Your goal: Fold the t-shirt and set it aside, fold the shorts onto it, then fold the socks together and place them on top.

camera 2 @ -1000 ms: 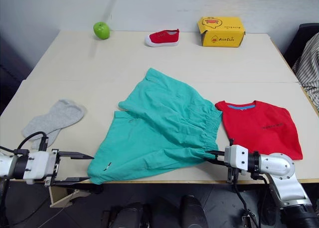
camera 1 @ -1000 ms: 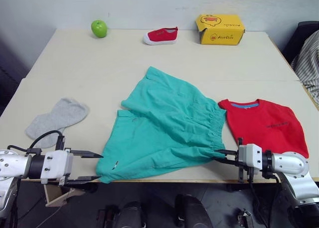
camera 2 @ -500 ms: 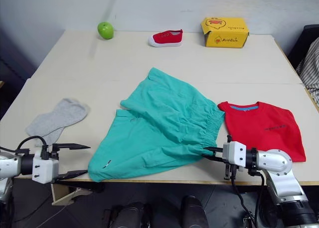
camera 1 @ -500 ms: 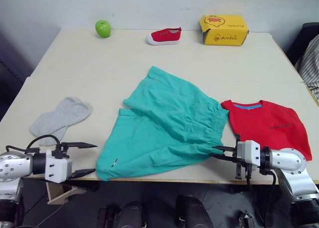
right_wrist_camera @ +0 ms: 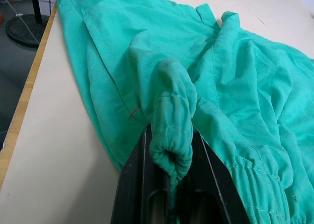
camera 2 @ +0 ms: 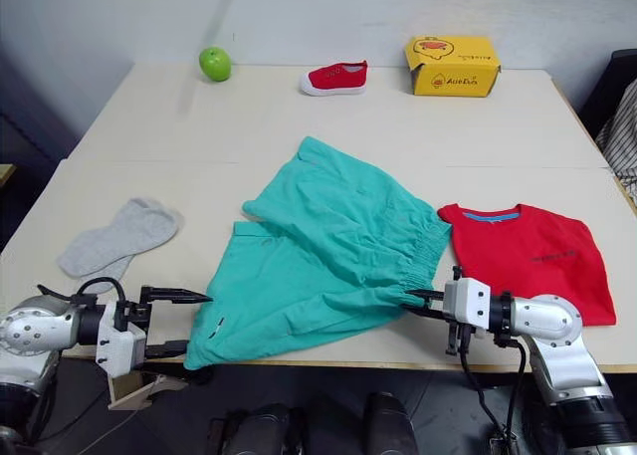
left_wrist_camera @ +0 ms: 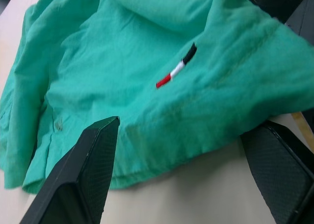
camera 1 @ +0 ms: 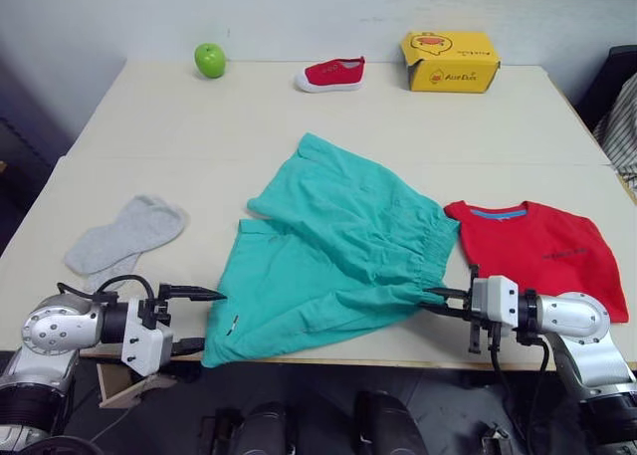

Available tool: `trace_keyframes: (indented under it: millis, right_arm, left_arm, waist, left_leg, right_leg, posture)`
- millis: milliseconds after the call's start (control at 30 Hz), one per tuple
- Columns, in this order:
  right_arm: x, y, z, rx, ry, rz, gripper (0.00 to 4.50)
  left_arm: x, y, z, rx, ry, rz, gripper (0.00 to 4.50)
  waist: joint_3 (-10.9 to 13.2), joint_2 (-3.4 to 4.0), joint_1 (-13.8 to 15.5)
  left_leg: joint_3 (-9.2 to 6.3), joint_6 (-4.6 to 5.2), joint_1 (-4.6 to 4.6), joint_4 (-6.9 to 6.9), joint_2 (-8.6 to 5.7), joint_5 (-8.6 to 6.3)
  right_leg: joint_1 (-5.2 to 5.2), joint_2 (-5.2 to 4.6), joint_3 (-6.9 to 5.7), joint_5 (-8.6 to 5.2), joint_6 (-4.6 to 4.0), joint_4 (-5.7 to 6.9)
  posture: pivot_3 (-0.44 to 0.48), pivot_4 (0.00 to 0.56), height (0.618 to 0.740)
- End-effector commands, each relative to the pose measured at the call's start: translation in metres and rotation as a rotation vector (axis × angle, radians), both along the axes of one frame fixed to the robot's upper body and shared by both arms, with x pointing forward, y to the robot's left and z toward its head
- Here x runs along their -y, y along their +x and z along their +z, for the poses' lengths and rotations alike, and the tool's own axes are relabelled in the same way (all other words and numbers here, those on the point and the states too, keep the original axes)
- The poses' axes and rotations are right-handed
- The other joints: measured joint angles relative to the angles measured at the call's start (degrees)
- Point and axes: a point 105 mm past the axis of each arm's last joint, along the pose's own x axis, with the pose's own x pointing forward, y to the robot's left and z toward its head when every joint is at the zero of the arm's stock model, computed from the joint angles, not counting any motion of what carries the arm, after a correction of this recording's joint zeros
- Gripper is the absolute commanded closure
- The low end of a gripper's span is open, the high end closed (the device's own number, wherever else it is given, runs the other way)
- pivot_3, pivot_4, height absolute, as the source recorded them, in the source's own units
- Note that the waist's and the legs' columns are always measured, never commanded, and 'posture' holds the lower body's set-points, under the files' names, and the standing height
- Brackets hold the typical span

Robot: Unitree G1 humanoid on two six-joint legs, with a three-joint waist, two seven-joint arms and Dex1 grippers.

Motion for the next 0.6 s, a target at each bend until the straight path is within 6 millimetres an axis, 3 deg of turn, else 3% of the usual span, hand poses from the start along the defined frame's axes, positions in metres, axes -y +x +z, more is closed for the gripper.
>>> trace_keyframes:
  millis: [33,167,500,600]
  right_arm:
    - [-0.003,0.002,0.005,0.022,0.014,-0.002,4.5]
    - [-0.006,0.004,0.005,0.023,0.021,0.0,4.5]
    - [-0.004,0.003,0.007,0.04,0.033,-0.015,4.5]
    - [-0.005,0.004,0.009,0.066,0.037,-0.017,4.5]
  left_arm:
    - [0.014,-0.009,-0.025,-0.083,0.039,-0.067,0.51]
    - [0.026,-0.001,-0.026,-0.095,0.0,-0.063,1.34]
    - [0.041,0.006,-0.001,-0.167,-0.182,0.001,4.46]
    - [0.041,0.001,0.005,-0.265,-0.212,0.019,4.46]
  waist:
    - [-0.04,0.06,0.21]
    - [-0.12,0.21,0.57]
    - [-0.08,0.13,0.35]
    - [-0.07,0.12,0.27]
  left_leg:
    - [0.02,0.02,0.01,0.0,-0.01,0.0]
    - [0.04,0.09,0.03,0.0,-0.09,0.01]
    - [0.0,0.12,-0.03,0.01,-0.07,0.03]
    - [0.0,0.1,-0.05,0.01,0.0,0.03]
  right_leg:
    - [0.0,0.0,0.01,0.01,0.02,-0.01]
    - [0.02,-0.03,0.03,0.03,0.05,-0.01]
    - [0.01,-0.05,0.03,0.06,0.11,-0.02]
    - [0.01,0.01,0.02,0.06,0.11,0.01]
  posture:
    - [0.0,0.15,0.74]
    - [0.0,0.15,0.74]
    - [0.0,0.15,0.74]
    - [0.0,0.15,0.74]
